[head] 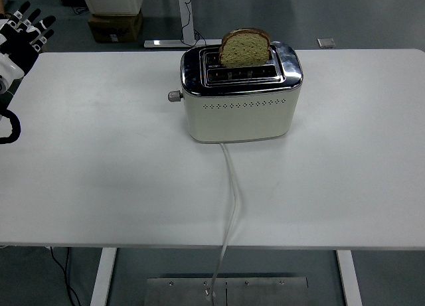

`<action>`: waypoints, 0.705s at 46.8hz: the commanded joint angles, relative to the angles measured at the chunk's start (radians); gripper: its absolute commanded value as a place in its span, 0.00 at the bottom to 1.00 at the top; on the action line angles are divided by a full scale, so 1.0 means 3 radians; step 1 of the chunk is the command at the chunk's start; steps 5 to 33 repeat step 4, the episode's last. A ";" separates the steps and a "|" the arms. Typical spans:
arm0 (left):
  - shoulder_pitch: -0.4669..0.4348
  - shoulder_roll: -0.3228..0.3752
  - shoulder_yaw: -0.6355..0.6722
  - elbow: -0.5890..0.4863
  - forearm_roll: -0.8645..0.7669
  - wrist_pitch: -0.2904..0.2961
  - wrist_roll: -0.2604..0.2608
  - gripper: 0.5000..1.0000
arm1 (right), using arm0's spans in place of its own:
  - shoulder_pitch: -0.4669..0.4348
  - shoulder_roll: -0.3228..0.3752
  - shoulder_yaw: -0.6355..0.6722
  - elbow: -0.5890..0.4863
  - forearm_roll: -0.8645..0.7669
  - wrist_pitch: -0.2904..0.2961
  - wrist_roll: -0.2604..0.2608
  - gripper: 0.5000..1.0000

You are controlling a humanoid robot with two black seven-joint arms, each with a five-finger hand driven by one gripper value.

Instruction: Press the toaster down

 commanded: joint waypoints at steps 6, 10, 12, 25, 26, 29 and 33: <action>0.0023 -0.0030 0.0000 -0.0001 0.0006 0.0049 0.0001 1.00 | 0.0000 0.0000 0.0005 0.0000 0.0000 0.0002 0.0010 1.00; 0.0023 -0.0030 0.0000 -0.0001 0.0006 0.0049 0.0001 1.00 | 0.0000 0.0000 0.0005 0.0000 0.0000 0.0002 0.0010 1.00; 0.0023 -0.0030 0.0000 -0.0001 0.0006 0.0049 0.0001 1.00 | 0.0000 0.0000 0.0005 0.0000 0.0000 0.0002 0.0010 1.00; 0.0023 -0.0030 0.0000 -0.0001 0.0006 0.0049 0.0001 1.00 | 0.0000 0.0000 0.0005 0.0000 0.0000 0.0002 0.0010 1.00; 0.0023 -0.0030 0.0000 -0.0001 0.0006 0.0049 0.0001 1.00 | 0.0000 0.0000 0.0005 0.0000 0.0000 0.0002 0.0010 1.00; 0.0023 -0.0030 0.0000 -0.0001 0.0006 0.0049 0.0001 1.00 | 0.0000 0.0000 0.0005 0.0000 0.0000 0.0002 0.0010 1.00; 0.0023 -0.0030 0.0000 -0.0001 0.0006 0.0049 0.0001 1.00 | 0.0000 0.0000 0.0005 0.0000 0.0000 0.0002 0.0010 1.00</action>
